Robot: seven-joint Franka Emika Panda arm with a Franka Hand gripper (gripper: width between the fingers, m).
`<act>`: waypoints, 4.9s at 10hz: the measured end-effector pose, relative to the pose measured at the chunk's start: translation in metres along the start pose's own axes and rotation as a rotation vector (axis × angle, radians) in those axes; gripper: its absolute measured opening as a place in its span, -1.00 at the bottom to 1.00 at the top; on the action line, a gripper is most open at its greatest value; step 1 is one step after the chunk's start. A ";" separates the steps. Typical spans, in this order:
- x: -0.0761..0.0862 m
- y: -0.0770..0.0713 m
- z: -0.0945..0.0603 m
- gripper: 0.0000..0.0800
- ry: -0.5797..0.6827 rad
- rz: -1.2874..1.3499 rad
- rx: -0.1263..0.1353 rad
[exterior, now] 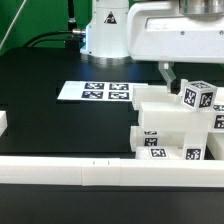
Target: Assemble chair
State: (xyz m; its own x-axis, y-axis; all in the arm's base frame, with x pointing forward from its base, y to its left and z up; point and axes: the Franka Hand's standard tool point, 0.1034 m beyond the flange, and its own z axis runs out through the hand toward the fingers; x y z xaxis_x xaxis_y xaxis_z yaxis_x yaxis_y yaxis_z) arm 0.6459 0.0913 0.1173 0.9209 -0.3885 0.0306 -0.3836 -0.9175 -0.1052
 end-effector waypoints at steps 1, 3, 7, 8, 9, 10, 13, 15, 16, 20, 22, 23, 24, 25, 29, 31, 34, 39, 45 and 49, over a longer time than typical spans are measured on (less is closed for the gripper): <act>0.002 0.001 -0.002 0.62 0.006 -0.148 -0.027; 0.004 0.003 -0.003 0.62 0.001 -0.368 -0.053; 0.004 0.003 -0.001 0.59 0.008 -0.653 -0.078; 0.004 0.002 -0.001 0.59 0.009 -0.648 -0.078; 0.004 0.002 -0.001 0.16 0.009 -0.648 -0.078; 0.004 0.002 -0.001 -0.30 0.009 -0.635 -0.078; 0.004 0.002 -0.001 -0.29 0.011 -0.568 -0.074; 0.004 0.003 -0.001 -0.29 0.017 -0.343 -0.071; 0.004 0.003 -0.001 -0.29 0.019 -0.265 -0.068; 0.004 0.002 -0.001 -0.29 0.031 0.068 -0.048; 0.004 0.002 -0.001 -0.29 0.033 0.167 -0.045; 0.004 0.001 -0.001 -0.29 0.034 0.250 -0.042; 0.004 0.001 -0.001 -0.29 0.035 0.328 -0.040; 0.004 0.001 -0.001 -0.29 0.030 0.438 -0.028; 0.003 -0.001 -0.001 -0.29 0.013 0.783 0.001; 0.001 -0.002 -0.001 -0.29 0.010 0.720 -0.005; 0.001 -0.006 -0.003 0.45 0.004 0.489 -0.008; -0.002 -0.007 -0.001 0.62 0.005 -0.036 -0.034; -0.002 -0.005 0.003 0.62 -0.010 -0.583 -0.044; -0.001 -0.004 0.003 -0.04 -0.011 -0.628 -0.044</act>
Offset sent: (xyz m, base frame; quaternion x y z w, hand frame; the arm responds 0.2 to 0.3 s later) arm 0.0068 0.0002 0.0031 -0.0632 -0.0061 -0.2061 0.9765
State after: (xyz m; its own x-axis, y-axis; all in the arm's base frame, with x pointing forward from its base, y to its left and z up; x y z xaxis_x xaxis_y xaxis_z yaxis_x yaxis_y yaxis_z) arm 0.6466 0.0959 0.1147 0.9720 0.2264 0.0632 0.2285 -0.9731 -0.0289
